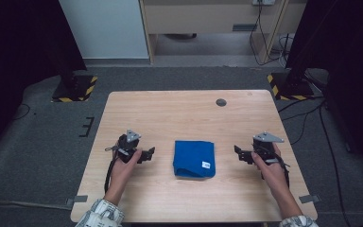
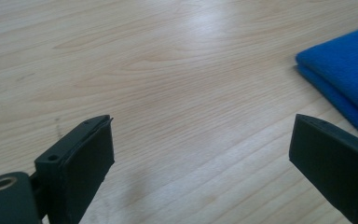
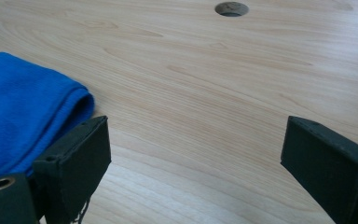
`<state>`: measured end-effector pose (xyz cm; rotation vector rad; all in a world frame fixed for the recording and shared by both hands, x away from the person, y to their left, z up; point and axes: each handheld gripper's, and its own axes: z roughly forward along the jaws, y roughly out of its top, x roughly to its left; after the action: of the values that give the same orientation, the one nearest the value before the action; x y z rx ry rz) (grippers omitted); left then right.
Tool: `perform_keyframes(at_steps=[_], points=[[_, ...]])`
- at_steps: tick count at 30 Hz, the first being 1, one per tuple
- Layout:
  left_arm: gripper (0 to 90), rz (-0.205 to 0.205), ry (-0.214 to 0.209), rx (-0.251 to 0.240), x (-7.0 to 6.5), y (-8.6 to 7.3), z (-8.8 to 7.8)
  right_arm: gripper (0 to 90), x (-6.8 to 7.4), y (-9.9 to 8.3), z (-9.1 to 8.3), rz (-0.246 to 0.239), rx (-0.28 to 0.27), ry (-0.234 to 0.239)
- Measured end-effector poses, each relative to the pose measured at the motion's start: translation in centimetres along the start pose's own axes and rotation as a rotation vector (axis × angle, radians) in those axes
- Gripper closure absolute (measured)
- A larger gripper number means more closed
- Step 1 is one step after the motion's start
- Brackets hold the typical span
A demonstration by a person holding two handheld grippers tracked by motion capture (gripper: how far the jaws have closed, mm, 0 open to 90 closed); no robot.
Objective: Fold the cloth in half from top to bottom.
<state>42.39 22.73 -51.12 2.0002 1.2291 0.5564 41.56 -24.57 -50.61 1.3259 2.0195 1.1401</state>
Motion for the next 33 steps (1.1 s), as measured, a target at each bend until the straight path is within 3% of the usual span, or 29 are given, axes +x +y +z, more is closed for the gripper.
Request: perform_keyframes(at_steps=[3,14,17,20,28,33], points=[[6.5,-0.021,0.016,0.009,0.6,-0.2,0.1,8.3,-0.6,-0.3,0.0,0.012,0.009,-0.018],[6.5,-0.035,0.049,0.028,2.1,-0.7,0.1,8.3,-2.3,-0.6,0.0,0.047,0.011,-0.069],[6.5,-0.029,0.056,0.030,2.2,-0.8,0.1,8.3,-2.5,-0.8,0.2,0.050,0.019,-0.078],[6.5,0.004,0.072,0.044,2.1,-0.8,0.3,8.3,-2.7,-0.8,0.3,0.050,0.023,-0.085],[5.9,0.023,0.080,0.095,2.3,-1.3,1.3,8.1,-3.7,-1.5,1.4,0.077,0.086,-0.111],[4.7,0.002,0.074,0.095,2.4,-1.6,1.6,7.8,-3.8,-2.0,2.1,0.076,0.136,-0.128]])
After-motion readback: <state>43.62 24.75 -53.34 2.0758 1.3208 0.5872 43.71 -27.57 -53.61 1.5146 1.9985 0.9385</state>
